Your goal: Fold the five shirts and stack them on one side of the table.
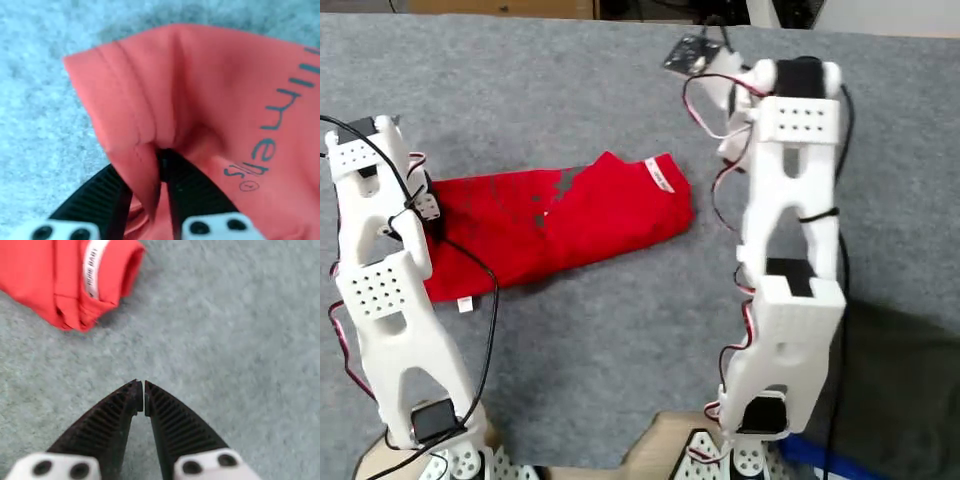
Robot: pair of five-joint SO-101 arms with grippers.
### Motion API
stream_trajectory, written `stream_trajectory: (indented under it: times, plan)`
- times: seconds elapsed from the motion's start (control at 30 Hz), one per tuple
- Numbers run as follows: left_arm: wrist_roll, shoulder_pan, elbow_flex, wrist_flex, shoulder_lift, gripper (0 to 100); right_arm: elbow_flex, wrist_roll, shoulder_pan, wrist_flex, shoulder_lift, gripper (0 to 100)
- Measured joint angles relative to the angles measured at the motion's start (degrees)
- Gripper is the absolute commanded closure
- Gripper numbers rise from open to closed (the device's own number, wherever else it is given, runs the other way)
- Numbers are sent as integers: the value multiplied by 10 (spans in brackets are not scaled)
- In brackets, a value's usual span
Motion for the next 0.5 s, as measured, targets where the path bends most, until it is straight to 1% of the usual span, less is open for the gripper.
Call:
stream_trajectory:
  times: [0.13,0.2,0.27,0.37,0.43,0.5]
  plan:
    - [6,5,-25,6,4,982,0,-11,28,0,-8,983]
    - [25,11,-49,15,4,982,0,-38,46,0,-8,983]
    - [40,25,-81,18,4,982,0,-82,68,-4,-8,984]
    - [79,54,-114,20,4,982,0,-148,103,-49,-6,984]
    - [114,79,-119,20,4,982,4,-213,116,-82,10,984]
    - [134,110,-113,20,-5,982,18,-284,116,-116,37,984]
